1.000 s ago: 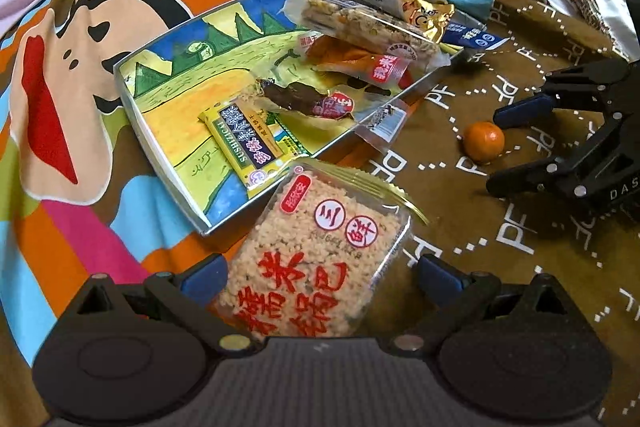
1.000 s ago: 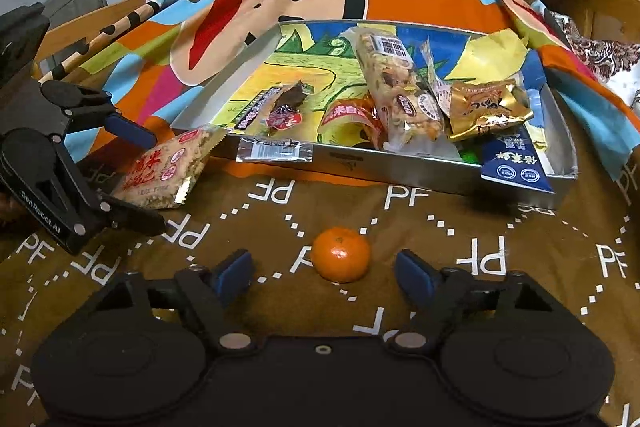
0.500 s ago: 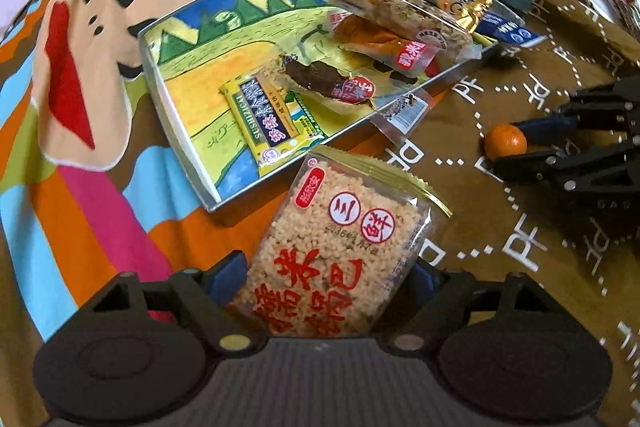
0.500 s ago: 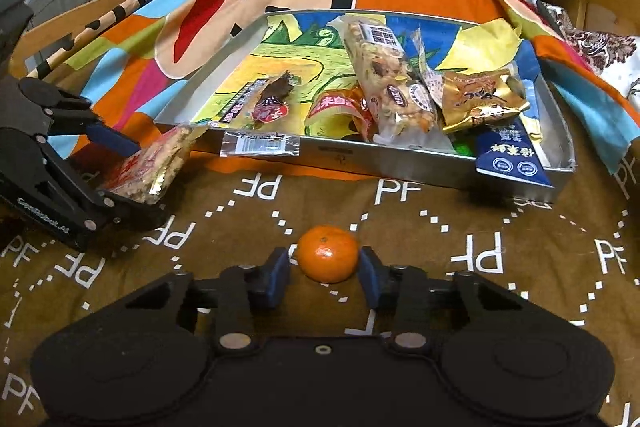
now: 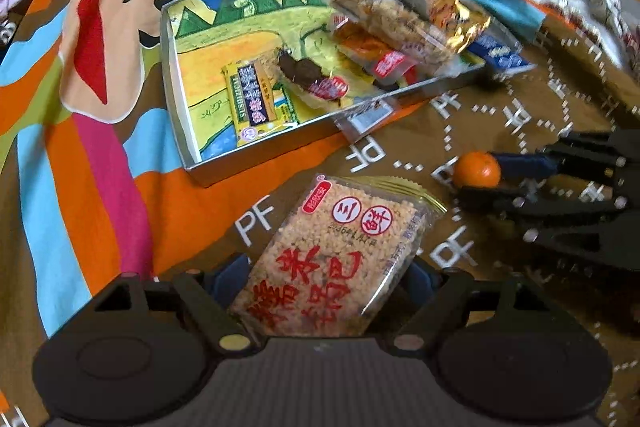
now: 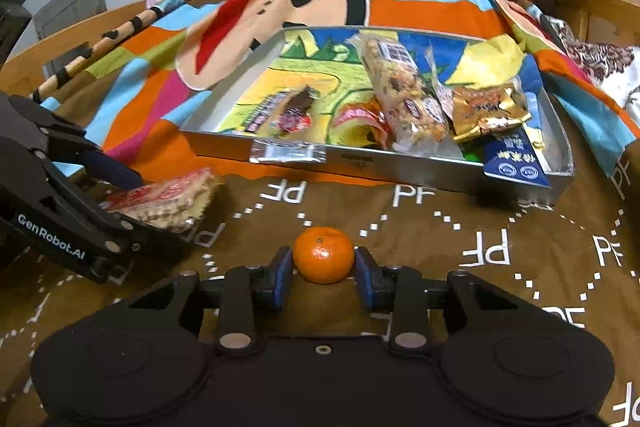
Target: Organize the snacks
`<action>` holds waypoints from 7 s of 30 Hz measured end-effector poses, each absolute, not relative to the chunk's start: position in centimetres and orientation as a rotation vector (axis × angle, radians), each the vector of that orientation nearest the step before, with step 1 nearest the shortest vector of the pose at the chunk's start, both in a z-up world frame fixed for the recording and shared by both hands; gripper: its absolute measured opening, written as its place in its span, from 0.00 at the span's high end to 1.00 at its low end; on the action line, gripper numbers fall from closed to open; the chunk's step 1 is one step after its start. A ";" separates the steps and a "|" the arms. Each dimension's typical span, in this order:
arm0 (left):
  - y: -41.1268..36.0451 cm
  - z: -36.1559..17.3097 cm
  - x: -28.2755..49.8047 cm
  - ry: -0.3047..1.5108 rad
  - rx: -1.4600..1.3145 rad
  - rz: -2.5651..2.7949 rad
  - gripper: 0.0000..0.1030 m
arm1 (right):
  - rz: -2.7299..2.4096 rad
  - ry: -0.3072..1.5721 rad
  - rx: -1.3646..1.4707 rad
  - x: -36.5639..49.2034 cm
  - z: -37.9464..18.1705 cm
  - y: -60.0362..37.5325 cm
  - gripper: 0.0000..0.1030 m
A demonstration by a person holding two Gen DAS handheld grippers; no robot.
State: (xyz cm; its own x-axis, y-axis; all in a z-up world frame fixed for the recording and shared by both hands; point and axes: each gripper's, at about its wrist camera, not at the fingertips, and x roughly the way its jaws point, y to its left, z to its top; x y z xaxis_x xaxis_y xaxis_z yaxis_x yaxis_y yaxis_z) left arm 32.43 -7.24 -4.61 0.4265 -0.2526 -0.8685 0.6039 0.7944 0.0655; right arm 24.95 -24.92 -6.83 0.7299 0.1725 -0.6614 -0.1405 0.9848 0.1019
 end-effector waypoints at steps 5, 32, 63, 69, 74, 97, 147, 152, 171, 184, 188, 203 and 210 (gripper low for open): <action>-6.6 -3.4 31.7 0.996 0.298 -0.536 0.19 | 0.188 0.680 0.035 24.1 -5.3 -24.3 0.65; -6.6 -2.0 41.6 0.838 0.079 -0.341 0.18 | 0.126 0.575 -0.084 34.8 -3.3 -22.6 0.65; -2.8 -0.8 36.8 0.677 -0.045 -0.218 0.01 | 0.083 0.480 -0.014 31.2 -2.1 -24.5 0.20; -1.9 0.1 33.0 0.632 -0.067 -0.167 0.00 | 0.076 0.434 0.026 27.5 -0.3 -25.2 0.09; -1.9 0.7 29.6 0.605 -0.072 -0.136 0.00 | 0.062 0.410 0.054 24.3 1.2 -26.1 0.03; -0.7 -0.5 17.7 0.642 -0.024 -0.098 0.00 | 0.023 0.437 0.047 11.1 1.8 -26.4 0.01; -0.7 -1.5 12.8 0.617 0.095 -0.065 0.00 | -0.051 0.522 0.075 6.4 -0.7 -26.2 0.01; -0.6 -1.7 12.6 0.613 0.081 -0.084 0.00 | -0.082 0.524 0.087 5.8 -0.9 -25.9 0.01; -0.4 -2.4 12.4 0.630 0.090 -0.130 0.00 | -0.200 0.520 0.080 5.6 -1.2 -24.0 0.01; -0.6 -2.5 13.0 0.603 0.066 -0.158 0.00 | -0.194 0.506 0.105 6.9 -2.1 -24.0 0.01; -0.5 -2.5 13.1 0.592 0.054 -0.155 0.00 | -0.192 0.495 0.092 6.8 -2.2 -23.9 0.01; -0.7 -2.4 13.3 0.587 0.039 -0.156 0.00 | -0.184 0.490 0.084 7.0 -2.2 -23.8 0.01; -0.7 -2.4 13.3 0.588 0.035 -0.154 0.00 | -0.185 0.495 0.087 7.0 -2.2 -23.9 0.01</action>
